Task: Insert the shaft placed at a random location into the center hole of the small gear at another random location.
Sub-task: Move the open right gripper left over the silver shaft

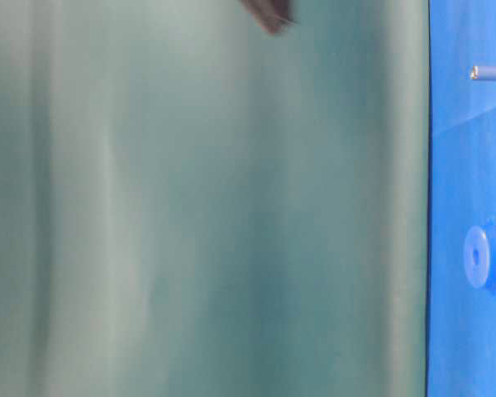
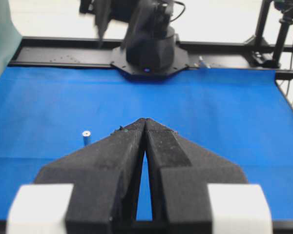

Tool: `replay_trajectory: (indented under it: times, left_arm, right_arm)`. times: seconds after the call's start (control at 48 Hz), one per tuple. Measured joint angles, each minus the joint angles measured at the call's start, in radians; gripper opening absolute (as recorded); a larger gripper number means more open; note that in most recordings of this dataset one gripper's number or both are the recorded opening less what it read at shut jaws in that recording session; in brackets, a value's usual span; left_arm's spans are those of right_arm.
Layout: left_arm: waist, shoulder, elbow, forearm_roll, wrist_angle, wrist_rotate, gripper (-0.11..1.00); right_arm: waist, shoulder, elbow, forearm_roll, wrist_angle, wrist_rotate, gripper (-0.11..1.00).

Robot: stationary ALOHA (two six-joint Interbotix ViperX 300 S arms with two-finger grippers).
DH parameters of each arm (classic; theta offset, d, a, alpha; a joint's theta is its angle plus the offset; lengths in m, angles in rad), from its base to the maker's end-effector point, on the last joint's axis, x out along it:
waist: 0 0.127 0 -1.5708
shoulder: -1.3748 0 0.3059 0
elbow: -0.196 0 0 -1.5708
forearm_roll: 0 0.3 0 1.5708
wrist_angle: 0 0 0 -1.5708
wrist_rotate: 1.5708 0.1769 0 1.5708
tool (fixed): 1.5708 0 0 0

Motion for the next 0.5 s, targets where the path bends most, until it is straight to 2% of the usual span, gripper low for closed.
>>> replay_trajectory:
  times: [0.042,0.083,0.187,0.5]
  left_arm:
    - [0.000,0.000,0.000,0.000,0.000,0.000,0.00]
    - [0.000,0.000,0.000,0.000,0.000,0.000,0.00]
    - [0.000,-0.002,0.002,0.000,-0.002,0.000,0.00]
    - [0.000,-0.006,0.002,0.000,0.000,0.000,0.00]
  right_arm:
    - [-0.009,0.040,0.000,0.014,-0.025,0.002,0.76]
    - [-0.017,0.087,0.000,0.025,-0.057,0.003,0.81]
    - [-0.021,0.201,-0.002,0.040,-0.132,0.000,0.72]
    - [-0.023,0.476,-0.035,0.114,-0.281,0.000,0.73]
